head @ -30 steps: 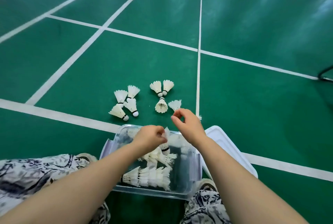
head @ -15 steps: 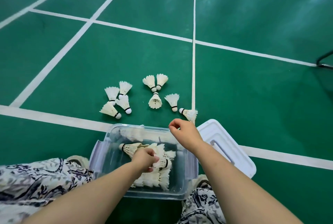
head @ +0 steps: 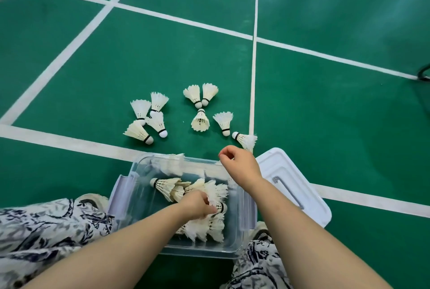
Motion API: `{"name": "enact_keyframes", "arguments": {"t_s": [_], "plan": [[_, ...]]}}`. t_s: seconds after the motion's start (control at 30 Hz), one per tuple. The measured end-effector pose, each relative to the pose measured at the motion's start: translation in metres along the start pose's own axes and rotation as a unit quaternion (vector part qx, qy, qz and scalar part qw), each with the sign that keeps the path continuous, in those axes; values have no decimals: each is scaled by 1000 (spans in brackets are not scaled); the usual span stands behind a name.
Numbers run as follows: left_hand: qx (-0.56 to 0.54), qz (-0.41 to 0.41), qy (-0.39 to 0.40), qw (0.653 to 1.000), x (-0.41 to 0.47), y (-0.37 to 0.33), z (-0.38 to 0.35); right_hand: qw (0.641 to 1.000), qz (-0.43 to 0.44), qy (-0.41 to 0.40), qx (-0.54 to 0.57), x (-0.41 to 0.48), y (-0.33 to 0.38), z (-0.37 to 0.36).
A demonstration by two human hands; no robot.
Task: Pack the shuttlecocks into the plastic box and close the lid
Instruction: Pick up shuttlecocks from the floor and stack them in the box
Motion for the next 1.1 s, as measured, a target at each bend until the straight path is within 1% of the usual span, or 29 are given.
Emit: {"name": "enact_keyframes", "arguments": {"t_s": [0.07, 0.13, 0.2, 0.27, 0.33, 0.43, 0.57, 0.67, 0.77, 0.8, 0.87, 0.93, 1.0, 1.07, 1.1], "plan": [[47, 4, 10, 999, -7, -2, 11, 1000, 0, 3, 10, -1, 1, 0], [86, 26, 18, 996, -17, 1, 24, 1000, 0, 3, 19, -5, 4, 0], [112, 40, 8, 993, -27, 2, 40, 1000, 0, 3, 15, -9, 7, 1], [106, 23, -22, 994, -38, -5, 58, 1000, 0, -2, 3, -11, 8, 5], [111, -14, -71, 991, -50, -17, 80, 1000, -3, -13, -8, -10, 9, 11], [102, -74, -145, 981, -73, -43, 110, 999, 1, -16, -31, -4, 11, 20], [73, -121, -211, 967, -85, -74, 138, 996, 7, -1, -84, 16, 9, 29], [66, -126, -246, 959, -72, -85, 154, 993, -23, 3, -113, 39, -4, 37], [70, -102, -269, 955, -44, -84, 167, 988, -57, 13, -145, 66, -24, 41], [72, -92, -273, 955, -33, -82, 170, 985, -83, 14, -152, 74, -34, 40], [79, -74, -273, 956, -11, -74, 176, 975, -162, 14, -149, 86, -57, 35], [94, -60, -264, 958, 12, -65, 178, 962, -245, 12, -117, 94, -80, 25], [102, -49, -255, 960, 31, -56, 178, 956, -289, -22, -47, 102, -94, 13], [99, -42, -243, 964, 46, -49, 176, 958, -273, -86, 18, 115, -96, 3], [94, -39, -238, 966, 53, -47, 176, 963, -246, -110, 9, 123, -93, 1]]}}
Point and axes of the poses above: each hand's wrist, its own x-axis towards the middle knuckle, its own z-axis out of the back of the hand, y = z × x, the point moved 5 cm from there along x, towards the middle knuckle, and after that the axes turned 13 degrees about z, right-handed, at the moved point
